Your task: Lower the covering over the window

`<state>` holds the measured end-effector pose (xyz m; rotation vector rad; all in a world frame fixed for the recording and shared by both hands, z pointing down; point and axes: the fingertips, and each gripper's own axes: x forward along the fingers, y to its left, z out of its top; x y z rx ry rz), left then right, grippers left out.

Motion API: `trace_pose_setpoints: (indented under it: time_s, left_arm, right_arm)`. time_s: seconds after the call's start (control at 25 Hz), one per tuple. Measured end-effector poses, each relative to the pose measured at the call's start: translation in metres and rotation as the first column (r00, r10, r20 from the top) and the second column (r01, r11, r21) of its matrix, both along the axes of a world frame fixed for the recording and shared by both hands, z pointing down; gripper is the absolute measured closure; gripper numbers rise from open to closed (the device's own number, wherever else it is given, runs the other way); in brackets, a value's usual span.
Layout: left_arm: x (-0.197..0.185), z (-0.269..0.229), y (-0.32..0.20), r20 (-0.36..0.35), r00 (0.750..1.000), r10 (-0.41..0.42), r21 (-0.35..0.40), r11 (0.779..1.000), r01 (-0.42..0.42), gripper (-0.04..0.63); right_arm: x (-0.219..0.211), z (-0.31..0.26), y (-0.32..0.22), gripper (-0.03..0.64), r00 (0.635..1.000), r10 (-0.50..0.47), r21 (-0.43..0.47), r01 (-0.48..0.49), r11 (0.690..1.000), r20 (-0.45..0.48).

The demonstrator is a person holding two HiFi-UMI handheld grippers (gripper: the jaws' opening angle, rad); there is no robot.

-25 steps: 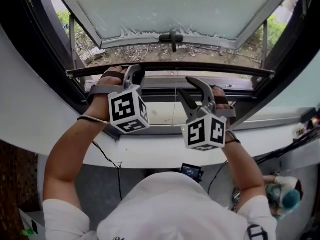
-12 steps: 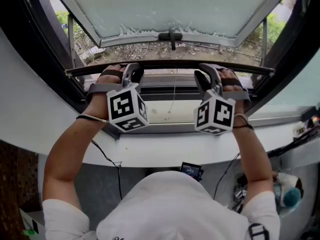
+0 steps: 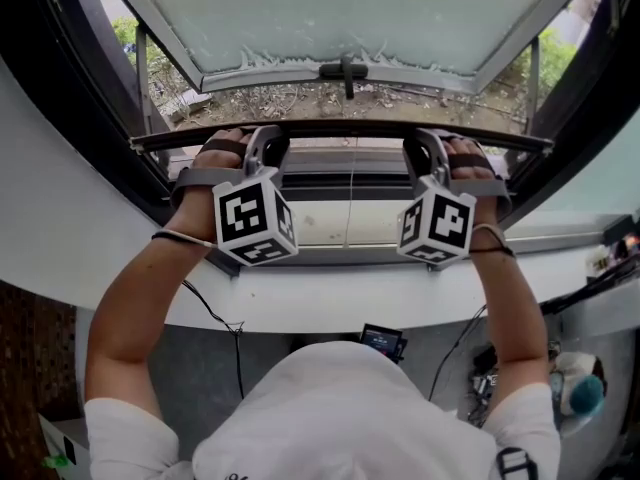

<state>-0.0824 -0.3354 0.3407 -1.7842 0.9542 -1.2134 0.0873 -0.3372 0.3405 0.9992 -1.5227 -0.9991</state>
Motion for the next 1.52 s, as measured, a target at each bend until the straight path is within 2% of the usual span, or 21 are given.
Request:
trace_pose_setpoints:
  time_s: [0.2, 0.92, 1.16, 1.4, 1.52]
  left_arm:
    - [-0.001, 0.005, 0.000, -0.001, 1.000, 0.001, -0.005, 1.000, -0.001, 0.560]
    - [0.000, 0.024, 0.002, -0.006, 1.000, 0.001, -0.040, 0.999, -0.001, 0.560]
    - [0.000, 0.043, 0.003, 0.010, 1.000, -0.008, -0.075, 0.997, 0.009, 0.560]
    - [0.000, 0.081, 0.006, 0.020, 1.000, -0.017, -0.168, 0.986, 0.020, 0.560]
    - [-0.001, 0.091, 0.006, 0.024, 0.999, -0.023, -0.189, 0.982, 0.027, 0.560]
  right_arm:
    - [-0.001, 0.003, 0.000, 0.571, 1.000, 0.005, -0.025, -0.006, 1.000, -0.020]
    - [0.000, 0.023, 0.000, 0.574, 0.998, 0.033, -0.069, -0.036, 0.997, -0.045]
    - [0.000, 0.041, 0.002, 0.575, 0.998, 0.038, -0.113, -0.045, 0.993, -0.058]
    - [0.000, 0.080, 0.005, 0.574, 0.997, 0.031, -0.207, -0.044, 0.977, -0.065]
    - [0.000, 0.092, 0.006, 0.574, 0.997, 0.032, -0.241, -0.047, 0.969, -0.066]
